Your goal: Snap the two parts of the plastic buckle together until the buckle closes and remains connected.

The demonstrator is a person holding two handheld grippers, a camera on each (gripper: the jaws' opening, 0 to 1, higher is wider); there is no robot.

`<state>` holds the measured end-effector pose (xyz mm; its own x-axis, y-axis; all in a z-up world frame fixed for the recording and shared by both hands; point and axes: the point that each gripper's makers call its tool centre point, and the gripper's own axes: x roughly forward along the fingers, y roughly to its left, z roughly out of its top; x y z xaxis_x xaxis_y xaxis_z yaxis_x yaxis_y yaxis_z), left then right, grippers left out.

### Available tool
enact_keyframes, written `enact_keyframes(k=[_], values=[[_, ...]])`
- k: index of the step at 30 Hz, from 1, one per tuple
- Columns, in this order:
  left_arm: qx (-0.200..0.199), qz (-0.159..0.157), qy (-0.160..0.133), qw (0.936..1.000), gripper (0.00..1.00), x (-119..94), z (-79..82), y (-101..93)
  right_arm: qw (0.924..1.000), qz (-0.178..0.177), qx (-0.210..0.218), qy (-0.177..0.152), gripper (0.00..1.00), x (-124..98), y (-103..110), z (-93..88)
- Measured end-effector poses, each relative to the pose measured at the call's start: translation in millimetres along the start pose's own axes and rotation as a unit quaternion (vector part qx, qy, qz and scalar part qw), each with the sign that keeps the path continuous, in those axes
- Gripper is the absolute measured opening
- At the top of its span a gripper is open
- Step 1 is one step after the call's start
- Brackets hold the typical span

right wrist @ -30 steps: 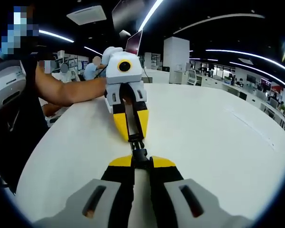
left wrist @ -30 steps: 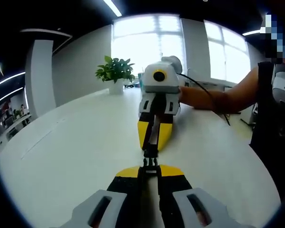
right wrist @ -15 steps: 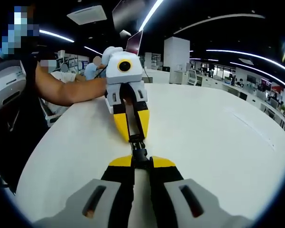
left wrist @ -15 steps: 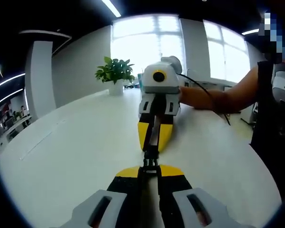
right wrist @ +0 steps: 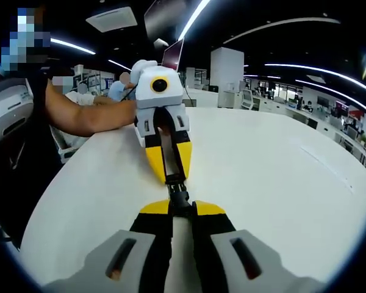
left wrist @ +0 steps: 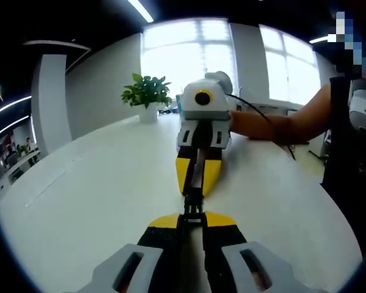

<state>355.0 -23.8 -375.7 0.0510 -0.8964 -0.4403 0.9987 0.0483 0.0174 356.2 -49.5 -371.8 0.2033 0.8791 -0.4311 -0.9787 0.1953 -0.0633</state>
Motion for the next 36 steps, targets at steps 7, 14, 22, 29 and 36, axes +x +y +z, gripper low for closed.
enact_keyframes(k=[7, 14, 22, 29, 36], values=[[0.001, 0.002, 0.001, 1.0000, 0.10, 1.0, -0.6, 0.2, 1.0000, 0.000, -0.001, -0.001, 0.10, 0.6, 1.1, 0.7], [0.005, 0.001, -0.003, 1.0000, 0.10, 1.9, -0.2, -0.7, 1.0000, -0.001, -0.003, -0.001, 0.10, 1.1, 1.2, 0.8], [0.008, -0.010, -0.002, 0.9999, 0.10, 1.4, -0.2, -5.3, 0.9999, 0.010, -0.007, -0.002, 0.10, 1.9, 5.5, 1.7], [0.006, -0.013, -0.002, 0.9999, 0.10, 3.3, 0.8, -7.5, 0.9999, 0.012, -0.011, -0.005, 0.09, 4.5, 6.8, 3.5], [0.007, -0.013, -0.001, 0.9999, 0.10, 2.9, 1.4, -6.3, 0.9999, 0.012, -0.011, -0.003, 0.09, 3.2, 8.1, 2.5]])
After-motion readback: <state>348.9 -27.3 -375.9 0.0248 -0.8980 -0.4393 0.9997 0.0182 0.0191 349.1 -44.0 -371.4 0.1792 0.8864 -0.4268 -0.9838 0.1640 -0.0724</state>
